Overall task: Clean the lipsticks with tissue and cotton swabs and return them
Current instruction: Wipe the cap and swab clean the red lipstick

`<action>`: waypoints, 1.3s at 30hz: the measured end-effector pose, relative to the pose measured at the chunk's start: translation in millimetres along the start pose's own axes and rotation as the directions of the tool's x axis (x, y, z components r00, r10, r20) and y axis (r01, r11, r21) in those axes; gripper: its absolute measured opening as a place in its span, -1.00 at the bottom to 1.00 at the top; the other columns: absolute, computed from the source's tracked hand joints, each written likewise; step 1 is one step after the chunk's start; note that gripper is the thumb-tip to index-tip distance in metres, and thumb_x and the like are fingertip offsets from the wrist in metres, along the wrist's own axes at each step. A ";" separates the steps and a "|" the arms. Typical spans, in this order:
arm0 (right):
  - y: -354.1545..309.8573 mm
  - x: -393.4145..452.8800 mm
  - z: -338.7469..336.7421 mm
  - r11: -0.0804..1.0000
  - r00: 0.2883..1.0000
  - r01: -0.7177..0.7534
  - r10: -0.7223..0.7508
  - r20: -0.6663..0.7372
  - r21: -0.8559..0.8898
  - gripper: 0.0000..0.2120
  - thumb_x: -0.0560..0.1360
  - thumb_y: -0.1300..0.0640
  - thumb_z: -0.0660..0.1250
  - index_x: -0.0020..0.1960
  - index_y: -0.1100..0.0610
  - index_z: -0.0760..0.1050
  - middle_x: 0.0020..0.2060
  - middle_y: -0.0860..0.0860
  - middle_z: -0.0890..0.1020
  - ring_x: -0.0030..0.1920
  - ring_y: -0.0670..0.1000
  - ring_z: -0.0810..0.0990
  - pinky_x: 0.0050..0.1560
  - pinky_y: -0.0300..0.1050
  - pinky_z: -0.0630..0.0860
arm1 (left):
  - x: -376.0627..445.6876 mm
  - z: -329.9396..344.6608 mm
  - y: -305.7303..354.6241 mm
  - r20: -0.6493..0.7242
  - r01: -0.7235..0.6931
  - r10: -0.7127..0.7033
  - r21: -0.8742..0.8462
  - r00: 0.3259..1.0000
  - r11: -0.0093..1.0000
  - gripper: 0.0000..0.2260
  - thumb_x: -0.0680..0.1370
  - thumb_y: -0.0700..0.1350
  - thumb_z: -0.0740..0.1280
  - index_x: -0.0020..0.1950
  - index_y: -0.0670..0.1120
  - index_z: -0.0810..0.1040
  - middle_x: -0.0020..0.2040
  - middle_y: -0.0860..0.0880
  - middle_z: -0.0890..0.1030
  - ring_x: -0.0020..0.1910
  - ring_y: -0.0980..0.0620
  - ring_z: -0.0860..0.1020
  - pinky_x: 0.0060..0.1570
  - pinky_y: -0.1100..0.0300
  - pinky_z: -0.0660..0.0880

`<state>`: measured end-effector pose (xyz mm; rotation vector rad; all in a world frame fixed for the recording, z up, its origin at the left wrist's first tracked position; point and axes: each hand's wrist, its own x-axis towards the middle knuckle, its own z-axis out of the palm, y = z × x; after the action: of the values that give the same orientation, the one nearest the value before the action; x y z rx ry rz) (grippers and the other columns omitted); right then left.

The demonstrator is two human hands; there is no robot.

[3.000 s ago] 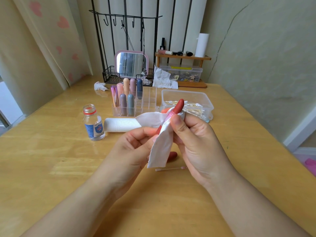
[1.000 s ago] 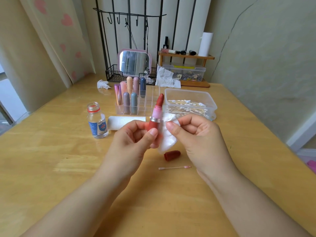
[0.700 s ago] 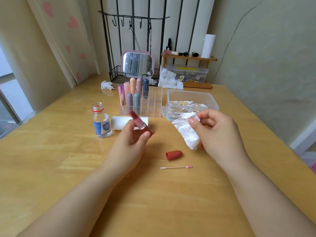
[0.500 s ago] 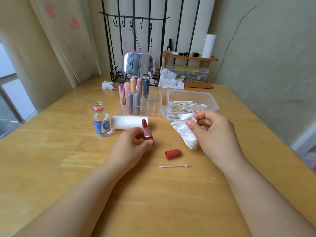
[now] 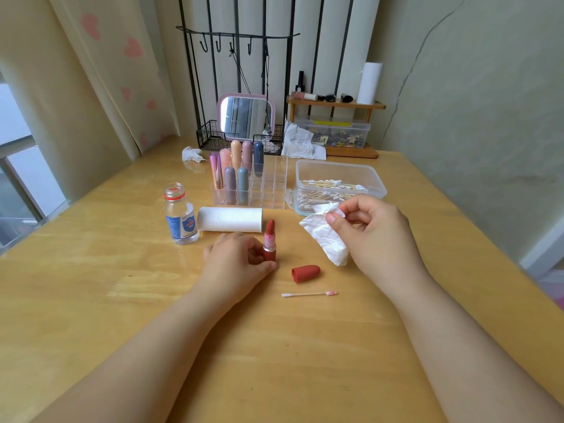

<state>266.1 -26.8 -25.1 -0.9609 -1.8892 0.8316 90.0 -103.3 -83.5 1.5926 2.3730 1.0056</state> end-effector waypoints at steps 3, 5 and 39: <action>1.0 0.1 0.1 1.000 1.000 -0.012 0.012 0.004 -0.007 -0.88 0.48 0.14 0.40 -0.23 0.06 0.52 -0.30 -0.10 0.62 -0.43 -0.29 0.45 -0.34 -0.48 0.33 | 1.0 1.1 -1.2 -0.013 0.006 -0.006 0.007 1.000 1.000 -0.86 0.43 0.06 0.44 -0.12 0.08 0.52 -0.17 0.14 0.46 0.06 0.03 0.42 -0.02 0.14 0.27; 1.5 0.0 -0.2 1.000 1.000 -0.012 0.012 0.007 -0.010 -0.87 0.48 0.14 0.40 -0.23 0.06 0.52 -0.30 -0.10 0.61 -0.42 -0.29 0.45 -0.34 -0.49 0.33 | 0.4 1.6 -1.3 -0.008 0.017 -0.017 0.023 1.000 1.000 -0.80 0.42 0.09 0.45 -0.04 0.05 0.58 -0.14 0.14 0.46 0.09 0.03 0.42 -0.03 0.15 0.23; 3.9 3.8 -6.5 1.000 1.000 -0.008 0.008 -0.002 0.018 -0.82 0.47 0.14 0.41 -0.27 0.01 0.49 -0.29 -0.08 0.62 -0.42 -0.27 0.46 -0.33 -0.46 0.33 | -41.7 -5.5 46.8 -0.116 -0.537 0.524 -0.224 0.844 0.813 -0.61 0.47 -0.22 0.31 0.27 0.03 0.51 -0.12 0.15 0.47 -0.08 0.24 0.48 0.04 0.46 0.36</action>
<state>271.7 -20.4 -24.1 -0.9590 -1.8741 0.8507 142.7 -130.9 -63.1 2.1965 1.7450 1.3803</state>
